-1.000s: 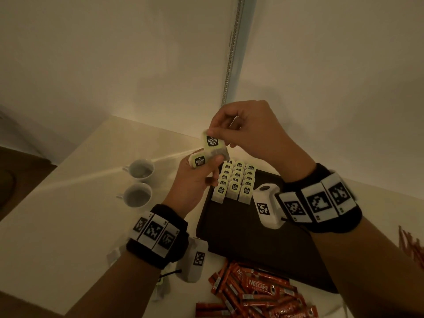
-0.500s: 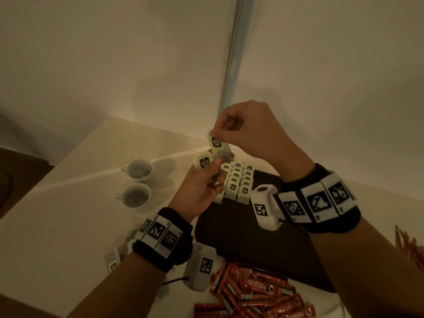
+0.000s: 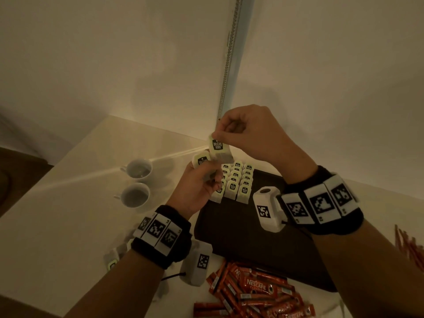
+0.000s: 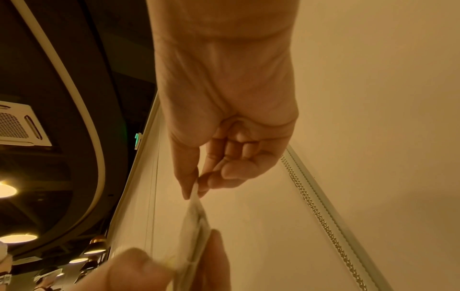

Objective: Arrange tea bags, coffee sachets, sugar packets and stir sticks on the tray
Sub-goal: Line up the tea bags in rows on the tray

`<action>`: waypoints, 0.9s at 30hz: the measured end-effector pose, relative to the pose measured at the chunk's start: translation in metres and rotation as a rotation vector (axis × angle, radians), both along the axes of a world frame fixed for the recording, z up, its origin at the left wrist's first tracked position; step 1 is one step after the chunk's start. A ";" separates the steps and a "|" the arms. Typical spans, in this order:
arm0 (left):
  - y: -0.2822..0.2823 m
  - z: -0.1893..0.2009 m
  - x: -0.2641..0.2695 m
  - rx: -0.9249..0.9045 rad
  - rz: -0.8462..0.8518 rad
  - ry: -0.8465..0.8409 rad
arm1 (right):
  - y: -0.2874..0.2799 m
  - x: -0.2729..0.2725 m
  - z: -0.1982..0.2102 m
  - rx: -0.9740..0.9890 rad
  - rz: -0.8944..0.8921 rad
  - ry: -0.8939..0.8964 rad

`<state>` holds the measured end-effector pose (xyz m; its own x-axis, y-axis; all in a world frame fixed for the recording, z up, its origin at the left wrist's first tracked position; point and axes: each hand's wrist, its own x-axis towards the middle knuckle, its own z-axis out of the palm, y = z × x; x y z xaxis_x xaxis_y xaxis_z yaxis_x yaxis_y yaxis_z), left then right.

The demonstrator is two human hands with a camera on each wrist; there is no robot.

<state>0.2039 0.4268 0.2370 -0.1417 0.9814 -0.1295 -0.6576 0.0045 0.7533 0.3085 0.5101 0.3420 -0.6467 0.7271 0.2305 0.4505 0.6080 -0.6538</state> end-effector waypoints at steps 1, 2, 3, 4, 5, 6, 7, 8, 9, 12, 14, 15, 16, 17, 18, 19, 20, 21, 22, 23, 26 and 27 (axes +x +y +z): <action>0.000 0.001 0.000 0.007 -0.004 -0.002 | -0.001 0.000 0.000 -0.004 0.001 0.007; 0.000 0.001 0.000 0.025 -0.012 0.002 | -0.001 0.001 -0.001 -0.012 0.004 0.022; -0.001 0.003 0.001 0.036 -0.017 0.013 | -0.002 0.002 -0.001 -0.020 0.011 0.039; 0.000 0.005 0.002 0.039 -0.012 0.031 | -0.002 0.002 -0.001 -0.025 0.017 0.046; 0.000 0.007 0.003 0.032 0.003 0.054 | -0.002 0.003 -0.001 -0.023 0.022 0.039; 0.001 0.006 0.004 0.016 0.016 0.069 | -0.002 0.004 -0.001 -0.018 0.023 0.025; 0.003 0.006 0.004 -0.003 0.025 0.072 | -0.001 0.005 -0.002 -0.012 0.022 0.012; 0.004 0.006 0.004 -0.016 0.024 0.066 | -0.001 0.006 -0.002 -0.009 0.018 0.005; 0.004 0.006 0.004 -0.020 0.008 0.051 | 0.000 0.007 -0.003 -0.011 0.011 0.004; 0.003 0.006 0.005 -0.025 -0.028 0.022 | 0.001 0.010 -0.003 -0.020 -0.007 0.017; 0.003 0.006 0.008 -0.002 -0.028 0.074 | 0.002 0.012 -0.003 -0.016 -0.010 0.016; 0.003 0.005 0.011 0.003 -0.023 0.122 | 0.002 0.013 -0.003 -0.018 -0.012 0.014; 0.004 0.003 0.012 0.000 -0.014 0.158 | 0.004 0.013 -0.004 -0.022 -0.015 0.013; 0.004 0.003 0.013 -0.010 -0.004 0.169 | 0.005 0.014 -0.005 -0.027 -0.018 0.014; 0.004 0.001 0.014 -0.022 0.003 0.164 | 0.006 0.015 -0.007 -0.033 -0.021 0.017; 0.004 0.001 0.014 -0.030 0.005 0.151 | 0.006 0.016 -0.008 -0.039 -0.024 0.021; 0.004 0.000 0.014 -0.033 0.007 0.144 | 0.007 0.017 -0.009 -0.051 -0.025 0.030; 0.004 -0.001 0.014 -0.032 0.006 0.145 | 0.007 0.018 -0.009 -0.073 -0.023 0.044; 0.004 -0.002 0.014 -0.030 0.005 0.152 | 0.007 0.019 -0.010 -0.102 -0.018 0.060; 0.004 -0.003 0.014 -0.031 0.002 0.159 | 0.006 0.021 -0.011 -0.127 -0.010 0.074; 0.002 -0.010 0.008 -0.062 -0.016 0.150 | 0.007 0.025 -0.017 -0.171 -0.003 0.102; 0.001 -0.013 0.004 -0.108 -0.008 0.138 | 0.008 0.028 -0.022 -0.195 -0.011 0.111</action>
<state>0.2081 0.4276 0.2237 -0.1576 0.9640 -0.2144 -0.5474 0.0954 0.8314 0.3366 0.5179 0.3205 -0.6173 0.7714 0.1545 0.3748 0.4610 -0.8044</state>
